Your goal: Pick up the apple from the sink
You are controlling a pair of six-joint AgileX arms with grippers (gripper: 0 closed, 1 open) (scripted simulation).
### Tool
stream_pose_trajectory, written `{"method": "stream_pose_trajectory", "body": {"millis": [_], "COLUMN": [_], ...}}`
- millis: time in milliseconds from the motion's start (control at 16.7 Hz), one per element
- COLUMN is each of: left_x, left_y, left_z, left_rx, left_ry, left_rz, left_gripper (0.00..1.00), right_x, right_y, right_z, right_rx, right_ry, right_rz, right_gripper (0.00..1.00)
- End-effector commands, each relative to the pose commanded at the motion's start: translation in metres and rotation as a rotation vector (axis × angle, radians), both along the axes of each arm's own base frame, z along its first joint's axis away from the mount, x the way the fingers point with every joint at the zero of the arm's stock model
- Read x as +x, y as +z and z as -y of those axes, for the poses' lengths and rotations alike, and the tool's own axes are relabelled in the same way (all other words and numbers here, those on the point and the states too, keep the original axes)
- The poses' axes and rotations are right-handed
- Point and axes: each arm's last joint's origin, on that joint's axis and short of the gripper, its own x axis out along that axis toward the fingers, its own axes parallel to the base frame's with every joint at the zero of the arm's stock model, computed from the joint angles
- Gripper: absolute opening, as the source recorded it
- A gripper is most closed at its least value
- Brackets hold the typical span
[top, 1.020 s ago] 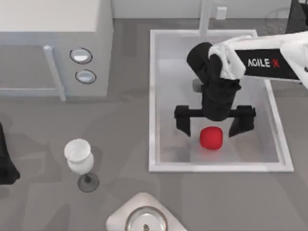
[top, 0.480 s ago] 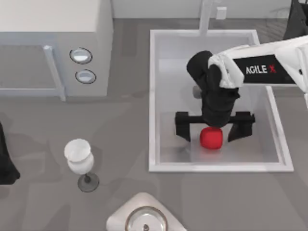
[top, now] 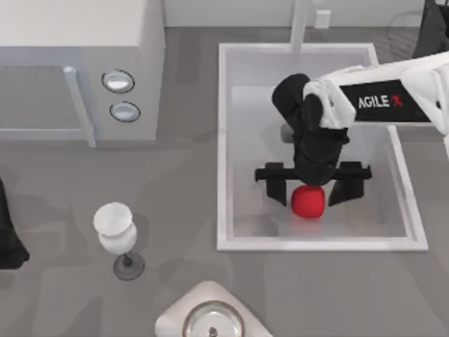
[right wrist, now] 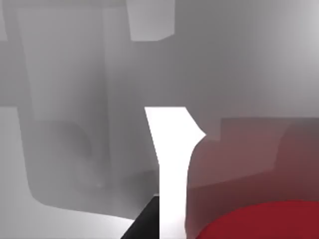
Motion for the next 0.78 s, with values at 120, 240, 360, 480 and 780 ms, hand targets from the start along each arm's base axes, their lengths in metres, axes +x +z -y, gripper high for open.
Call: {"method": "stream_pose_trajectory", "body": {"millis": [120, 240, 360, 480, 780], "left_x": [0.0, 0.0, 0.0, 0.0, 0.0], "left_y": [0.0, 0.0, 0.0, 0.0, 0.0], "left_z": [0.0, 0.0, 0.0, 0.0, 0.0], "left_rx": [0.0, 0.0, 0.0, 0.0, 0.0], "left_ry": [0.0, 0.0, 0.0, 0.0, 0.0], "left_rz": [0.0, 0.0, 0.0, 0.0, 0.0], "left_gripper": [1.0, 1.0, 1.0, 1.0, 1.0], "right_x": [0.0, 0.0, 0.0, 0.0, 0.005], "right_y": [0.0, 0.0, 0.0, 0.0, 0.031], "right_z": [0.0, 0.0, 0.0, 0.0, -0.001], "right_rx": [0.0, 0.0, 0.0, 0.0, 0.0], "right_ry": [0.0, 0.0, 0.0, 0.0, 0.007], "right_rz": [0.0, 0.0, 0.0, 0.0, 0.052], "right_gripper": [0.17, 0.02, 0.0, 0.0, 0.0]}}
